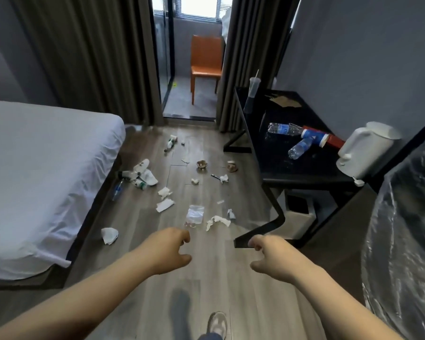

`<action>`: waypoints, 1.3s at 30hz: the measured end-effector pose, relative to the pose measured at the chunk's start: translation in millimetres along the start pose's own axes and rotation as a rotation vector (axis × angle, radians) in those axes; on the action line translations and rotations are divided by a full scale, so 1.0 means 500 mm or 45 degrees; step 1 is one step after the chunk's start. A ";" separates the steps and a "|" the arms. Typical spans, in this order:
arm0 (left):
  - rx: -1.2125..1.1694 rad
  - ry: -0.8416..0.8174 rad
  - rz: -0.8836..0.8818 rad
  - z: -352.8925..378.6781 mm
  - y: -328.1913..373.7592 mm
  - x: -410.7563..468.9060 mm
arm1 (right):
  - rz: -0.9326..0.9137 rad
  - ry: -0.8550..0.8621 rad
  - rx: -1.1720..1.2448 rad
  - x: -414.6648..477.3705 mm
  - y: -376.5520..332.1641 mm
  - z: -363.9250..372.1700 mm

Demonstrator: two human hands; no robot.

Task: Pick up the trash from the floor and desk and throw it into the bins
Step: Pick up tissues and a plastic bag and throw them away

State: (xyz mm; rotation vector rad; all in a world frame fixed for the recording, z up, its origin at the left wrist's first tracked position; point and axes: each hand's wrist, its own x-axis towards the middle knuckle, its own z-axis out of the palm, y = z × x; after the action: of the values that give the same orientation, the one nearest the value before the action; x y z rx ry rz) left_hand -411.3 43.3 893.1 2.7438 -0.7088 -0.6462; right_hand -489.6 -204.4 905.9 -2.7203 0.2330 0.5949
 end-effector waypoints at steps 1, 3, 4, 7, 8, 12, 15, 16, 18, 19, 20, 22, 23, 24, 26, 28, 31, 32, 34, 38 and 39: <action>0.006 0.004 -0.005 -0.008 -0.001 0.034 | -0.005 -0.008 0.009 0.033 0.009 -0.011; 0.012 0.011 -0.024 -0.028 -0.002 0.104 | -0.007 -0.022 0.033 0.102 0.031 -0.038; 0.012 0.014 -0.035 -0.038 -0.002 0.139 | -0.011 -0.025 0.043 0.137 0.044 -0.054; 0.018 0.011 -0.074 -0.069 0.001 0.239 | -0.014 -0.046 0.076 0.232 0.076 -0.104; 0.012 0.009 -0.089 -0.076 0.003 0.270 | -0.013 -0.048 0.088 0.260 0.085 -0.118; -0.042 -0.031 -0.141 -0.094 0.005 0.378 | -0.013 -0.079 0.071 0.370 0.112 -0.163; -0.084 -0.045 -0.165 -0.102 -0.014 0.438 | -0.005 -0.124 0.086 0.440 0.120 -0.174; -0.096 -0.050 -0.178 -0.107 -0.024 0.459 | -0.008 -0.141 0.087 0.465 0.120 -0.176; -0.111 -0.053 -0.204 -0.119 -0.049 0.506 | -0.010 -0.170 0.090 0.519 0.117 -0.179; -0.116 -0.057 -0.211 -0.123 -0.063 0.532 | -0.007 -0.177 0.091 0.548 0.114 -0.180; -0.118 -0.064 -0.213 -0.128 -0.077 0.558 | -0.001 -0.180 0.092 0.578 0.110 -0.181; -0.122 -0.092 -0.215 -0.136 -0.105 0.613 | 0.013 -0.191 0.102 0.639 0.098 -0.180; -0.128 -0.110 -0.215 -0.140 -0.121 0.643 | 0.023 -0.199 0.112 0.672 0.091 -0.177; -0.136 -0.129 -0.213 -0.146 -0.137 0.675 | 0.039 -0.210 0.123 0.706 0.083 -0.176; -0.152 -0.165 -0.206 -0.162 -0.171 0.738 | 0.083 -0.241 0.145 0.776 0.067 -0.171; -0.166 -0.205 -0.205 -0.176 -0.209 0.801 | 0.131 -0.271 0.156 0.845 0.048 -0.166; -0.200 -0.248 -0.238 -0.189 -0.271 0.893 | 0.202 -0.288 0.174 0.947 0.025 -0.159; -0.203 -0.262 -0.240 -0.192 -0.290 0.924 | 0.224 -0.286 0.180 0.981 0.021 -0.156; -0.203 -0.301 -0.237 -0.191 -0.319 0.984 | 0.267 -0.284 0.180 1.042 0.020 -0.145; -0.207 -0.326 -0.260 -0.169 -0.362 1.091 | 0.346 -0.298 0.233 1.143 0.038 -0.108; -0.211 -0.332 -0.271 -0.155 -0.371 1.113 | 0.361 -0.309 0.243 1.164 0.044 -0.097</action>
State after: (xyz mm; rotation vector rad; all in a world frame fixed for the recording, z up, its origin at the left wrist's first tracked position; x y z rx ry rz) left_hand 136.7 -70.7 701.4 2.6277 -0.3927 -1.0722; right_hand 46.5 -292.1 690.1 -2.4209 0.5863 0.9220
